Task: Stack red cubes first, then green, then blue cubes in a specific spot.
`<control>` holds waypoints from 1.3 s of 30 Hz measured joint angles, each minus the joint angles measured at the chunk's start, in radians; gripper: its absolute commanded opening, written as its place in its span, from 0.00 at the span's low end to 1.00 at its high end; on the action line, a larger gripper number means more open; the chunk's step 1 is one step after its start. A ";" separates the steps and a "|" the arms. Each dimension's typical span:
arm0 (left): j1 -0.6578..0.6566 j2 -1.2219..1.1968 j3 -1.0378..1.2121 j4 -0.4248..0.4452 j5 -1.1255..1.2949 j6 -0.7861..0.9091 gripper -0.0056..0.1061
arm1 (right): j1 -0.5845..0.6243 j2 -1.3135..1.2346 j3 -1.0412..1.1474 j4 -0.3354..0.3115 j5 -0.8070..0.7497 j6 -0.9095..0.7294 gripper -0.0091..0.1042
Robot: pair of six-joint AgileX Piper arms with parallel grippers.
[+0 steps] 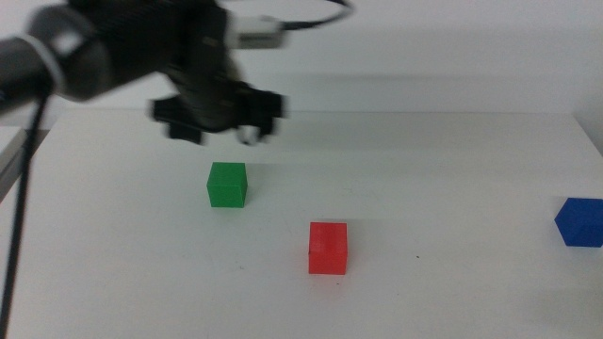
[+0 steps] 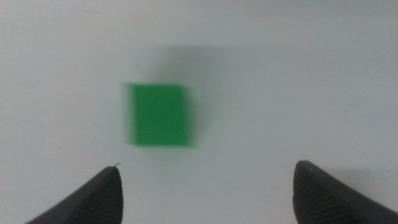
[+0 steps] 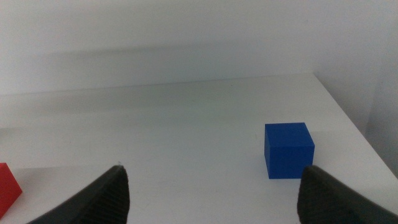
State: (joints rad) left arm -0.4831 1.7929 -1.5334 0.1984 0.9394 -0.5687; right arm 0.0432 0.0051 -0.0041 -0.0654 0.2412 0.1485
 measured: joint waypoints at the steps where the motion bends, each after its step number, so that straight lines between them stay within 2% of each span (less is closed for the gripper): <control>1: 0.034 0.003 0.000 -0.011 -0.002 0.031 0.89 | 0.000 0.000 0.000 0.000 0.000 0.000 0.90; 6: 0.172 0.074 0.000 -0.158 -0.069 0.184 0.89 | 0.000 0.000 0.000 0.000 0.000 0.000 0.90; 17: 0.192 0.257 0.000 -0.260 -0.173 0.280 0.89 | 0.000 0.000 0.000 0.000 0.000 0.000 0.90; 22: 0.192 0.301 0.002 -0.276 -0.212 0.308 0.87 | 0.000 0.000 0.000 0.000 0.000 0.000 0.90; 25: 0.185 0.319 0.002 -0.276 -0.231 0.323 0.79 | 0.000 0.000 0.000 0.000 0.000 0.000 0.90; 26: 0.185 0.323 0.002 -0.278 -0.235 0.328 0.73 | 0.000 0.000 0.000 0.000 0.000 0.000 0.90; 31: 0.185 0.332 0.002 -0.283 -0.236 0.333 0.30 | 0.000 0.000 0.000 0.000 0.000 0.000 0.90; 33: 0.181 0.316 0.004 -0.287 -0.213 0.333 0.19 | 0.000 0.000 0.000 0.000 0.000 0.000 0.90; 37: 0.118 0.185 0.067 -0.239 -0.185 0.244 0.14 | 0.000 0.000 0.000 0.000 0.000 0.000 0.90; 39: 0.035 0.085 0.127 -0.163 -0.187 0.115 0.14 | 0.000 0.000 0.000 0.000 0.000 0.000 0.90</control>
State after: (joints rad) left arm -0.4483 1.8778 -1.4065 0.0355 0.7527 -0.4535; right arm 0.0432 0.0051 -0.0041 -0.0654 0.2412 0.1485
